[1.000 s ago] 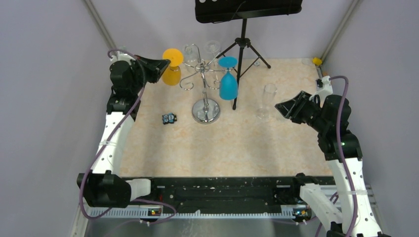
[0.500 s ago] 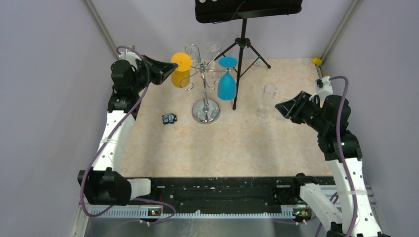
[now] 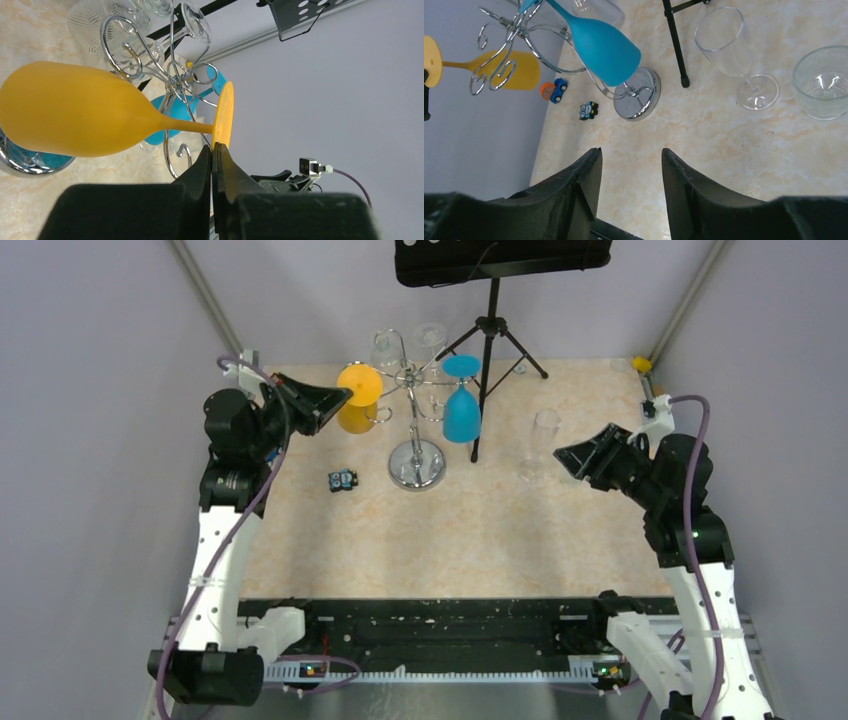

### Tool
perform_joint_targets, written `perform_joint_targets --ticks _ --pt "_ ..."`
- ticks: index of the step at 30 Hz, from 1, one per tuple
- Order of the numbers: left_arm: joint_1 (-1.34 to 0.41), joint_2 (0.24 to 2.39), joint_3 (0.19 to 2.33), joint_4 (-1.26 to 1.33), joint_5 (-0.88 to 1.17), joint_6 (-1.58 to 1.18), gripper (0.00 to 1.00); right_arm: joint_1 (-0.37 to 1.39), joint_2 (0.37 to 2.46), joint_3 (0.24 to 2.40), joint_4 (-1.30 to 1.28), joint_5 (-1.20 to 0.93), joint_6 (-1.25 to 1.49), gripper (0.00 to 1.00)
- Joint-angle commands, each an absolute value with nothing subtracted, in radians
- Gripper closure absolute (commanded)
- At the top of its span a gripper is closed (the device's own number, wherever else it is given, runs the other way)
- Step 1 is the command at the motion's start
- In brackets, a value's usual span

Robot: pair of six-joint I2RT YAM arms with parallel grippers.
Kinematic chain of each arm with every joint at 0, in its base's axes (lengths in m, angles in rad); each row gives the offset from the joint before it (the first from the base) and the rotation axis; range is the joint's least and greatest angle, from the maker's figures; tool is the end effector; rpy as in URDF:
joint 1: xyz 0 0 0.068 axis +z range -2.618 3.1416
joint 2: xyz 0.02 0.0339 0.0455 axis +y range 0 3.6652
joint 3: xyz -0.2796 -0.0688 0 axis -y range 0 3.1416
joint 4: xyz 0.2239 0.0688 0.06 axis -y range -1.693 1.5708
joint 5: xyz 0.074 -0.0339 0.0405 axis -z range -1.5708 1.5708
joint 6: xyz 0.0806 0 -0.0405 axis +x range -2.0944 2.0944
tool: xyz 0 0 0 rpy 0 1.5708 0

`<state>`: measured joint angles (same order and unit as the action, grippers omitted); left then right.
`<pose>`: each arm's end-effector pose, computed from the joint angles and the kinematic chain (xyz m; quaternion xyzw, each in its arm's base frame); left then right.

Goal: Take the wine glass off the wine glass rack

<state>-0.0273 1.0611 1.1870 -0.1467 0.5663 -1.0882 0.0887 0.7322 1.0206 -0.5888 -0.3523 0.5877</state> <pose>0.2389 -0.0498 0.4422 -0.1784 0.6906 -0.5249 0.4644 0.1495 0.0412 0.3773 0.0949 0.7936 0.3269 0.5043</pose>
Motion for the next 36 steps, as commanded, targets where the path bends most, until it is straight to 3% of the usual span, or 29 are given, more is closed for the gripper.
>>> perform_joint_targets --ticks 1,3,5,12,18,25,31,36 --pt "-0.022 0.970 1.169 -0.184 0.515 -1.058 1.00 0.085 0.708 1.019 -0.513 -0.414 0.585 0.48" --pt "-0.022 0.925 1.180 -0.196 0.496 -1.050 1.00 0.085 0.687 1.001 -0.470 -0.474 0.570 0.38" --pt "-0.022 0.886 1.222 -0.229 0.469 -1.019 1.00 0.085 0.658 0.981 -0.419 -0.508 0.574 0.33" --pt "-0.022 0.817 1.370 -0.256 0.482 -1.005 1.00 0.084 0.630 0.953 -0.279 -0.656 0.650 0.29" --pt "-0.023 0.840 1.359 0.039 0.721 -1.213 1.00 0.085 0.596 0.884 -0.042 -0.751 0.822 0.28" --pt "-0.026 0.880 1.300 0.329 0.827 -1.470 1.00 0.087 0.600 0.847 0.215 -0.826 1.026 0.25" --pt "-0.088 0.913 1.208 0.571 0.828 -1.671 1.00 0.099 0.604 0.788 0.436 -0.798 1.184 0.22" --pt "-0.251 0.928 1.143 0.678 0.722 -1.733 1.00 0.141 0.631 0.764 0.564 -0.753 1.297 0.19"
